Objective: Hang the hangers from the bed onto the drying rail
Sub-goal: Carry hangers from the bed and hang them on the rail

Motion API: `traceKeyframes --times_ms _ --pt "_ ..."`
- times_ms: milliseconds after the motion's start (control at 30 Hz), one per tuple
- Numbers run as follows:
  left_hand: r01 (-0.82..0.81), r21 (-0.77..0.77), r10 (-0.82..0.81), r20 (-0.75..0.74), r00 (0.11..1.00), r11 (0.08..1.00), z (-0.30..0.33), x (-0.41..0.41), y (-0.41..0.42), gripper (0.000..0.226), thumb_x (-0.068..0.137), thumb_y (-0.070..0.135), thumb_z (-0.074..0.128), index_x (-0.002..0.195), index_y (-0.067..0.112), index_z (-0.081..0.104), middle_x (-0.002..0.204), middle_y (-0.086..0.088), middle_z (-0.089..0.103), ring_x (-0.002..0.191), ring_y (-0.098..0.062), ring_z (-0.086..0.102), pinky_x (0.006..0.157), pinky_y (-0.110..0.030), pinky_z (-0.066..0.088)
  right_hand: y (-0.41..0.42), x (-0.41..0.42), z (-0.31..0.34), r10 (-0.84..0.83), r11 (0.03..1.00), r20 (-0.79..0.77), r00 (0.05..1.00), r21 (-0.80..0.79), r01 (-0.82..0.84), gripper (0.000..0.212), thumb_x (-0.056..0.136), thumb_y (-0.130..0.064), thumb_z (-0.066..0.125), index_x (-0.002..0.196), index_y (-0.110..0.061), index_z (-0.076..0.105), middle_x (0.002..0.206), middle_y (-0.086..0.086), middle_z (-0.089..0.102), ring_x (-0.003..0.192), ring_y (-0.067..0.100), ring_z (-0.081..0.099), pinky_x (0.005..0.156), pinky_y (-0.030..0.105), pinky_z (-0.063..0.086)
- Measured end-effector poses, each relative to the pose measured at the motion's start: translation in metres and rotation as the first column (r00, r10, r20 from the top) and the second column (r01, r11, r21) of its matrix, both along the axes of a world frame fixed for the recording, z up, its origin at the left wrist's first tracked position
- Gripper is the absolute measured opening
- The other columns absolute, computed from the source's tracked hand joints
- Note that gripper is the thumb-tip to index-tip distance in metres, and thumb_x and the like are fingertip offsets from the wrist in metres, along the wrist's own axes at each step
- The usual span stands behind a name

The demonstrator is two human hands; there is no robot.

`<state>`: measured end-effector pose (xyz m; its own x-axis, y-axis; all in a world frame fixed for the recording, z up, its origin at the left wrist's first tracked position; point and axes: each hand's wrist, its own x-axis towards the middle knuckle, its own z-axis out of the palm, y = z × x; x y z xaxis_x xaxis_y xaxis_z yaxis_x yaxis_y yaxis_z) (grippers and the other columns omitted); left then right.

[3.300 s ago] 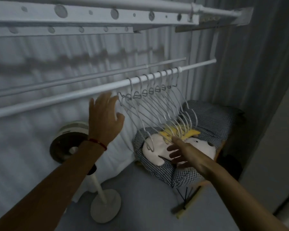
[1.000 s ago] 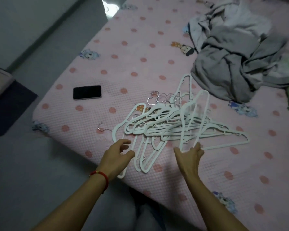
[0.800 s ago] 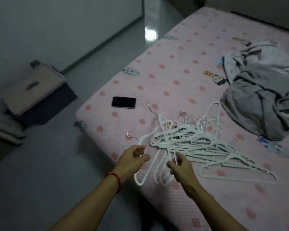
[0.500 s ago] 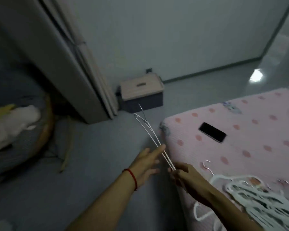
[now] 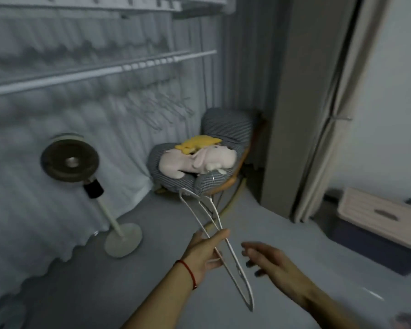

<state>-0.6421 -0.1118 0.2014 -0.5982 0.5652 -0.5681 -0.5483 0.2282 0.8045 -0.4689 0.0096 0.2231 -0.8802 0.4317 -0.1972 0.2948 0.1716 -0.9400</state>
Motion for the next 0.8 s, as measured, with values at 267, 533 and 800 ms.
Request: traceKeyframes --times_ms 267,533,800 --pt "-0.062 0.067 0.067 -0.069 0.995 0.996 0.016 -0.109 -0.085 0.147 0.043 0.043 0.096 0.155 0.03 0.002 0.128 -0.009 0.062 0.109 -0.029 0.065 0.093 -0.048 0.055 -0.053 -0.223 0.091 0.268 0.839 -0.325 0.907 0.542 -0.054 0.083 0.088 -0.045 0.07 0.156 -0.024 0.027 0.149 -0.014 0.043 0.115 0.001 0.057 0.09 0.022 0.054" --pt "-0.078 0.084 0.087 -0.109 0.99 0.993 0.019 -0.161 -0.119 0.14 0.046 0.038 0.096 0.155 0.031 0.008 0.113 -0.007 0.071 0.104 -0.025 0.069 0.094 -0.048 0.054 -0.065 -0.315 0.091 0.433 0.751 -0.36 0.826 0.651 -0.11 0.056 0.095 -0.028 0.068 0.146 -0.016 0.049 0.142 -0.002 0.057 0.127 0.008 0.053 0.103 0.021 0.048" --pt "-0.214 0.124 0.224 -0.08 0.971 0.969 0.019 -0.191 -0.11 0.108 0.076 0.013 0.082 0.156 0.023 0.01 0.107 -0.01 0.074 0.098 -0.026 0.072 0.083 -0.043 0.058 -0.056 -0.369 0.096 0.534 0.745 -0.329 0.779 0.62 -0.249 0.07 0.087 -0.029 0.076 0.148 -0.012 0.045 0.144 0.001 0.055 0.127 0.005 0.052 0.096 -0.001 0.036"
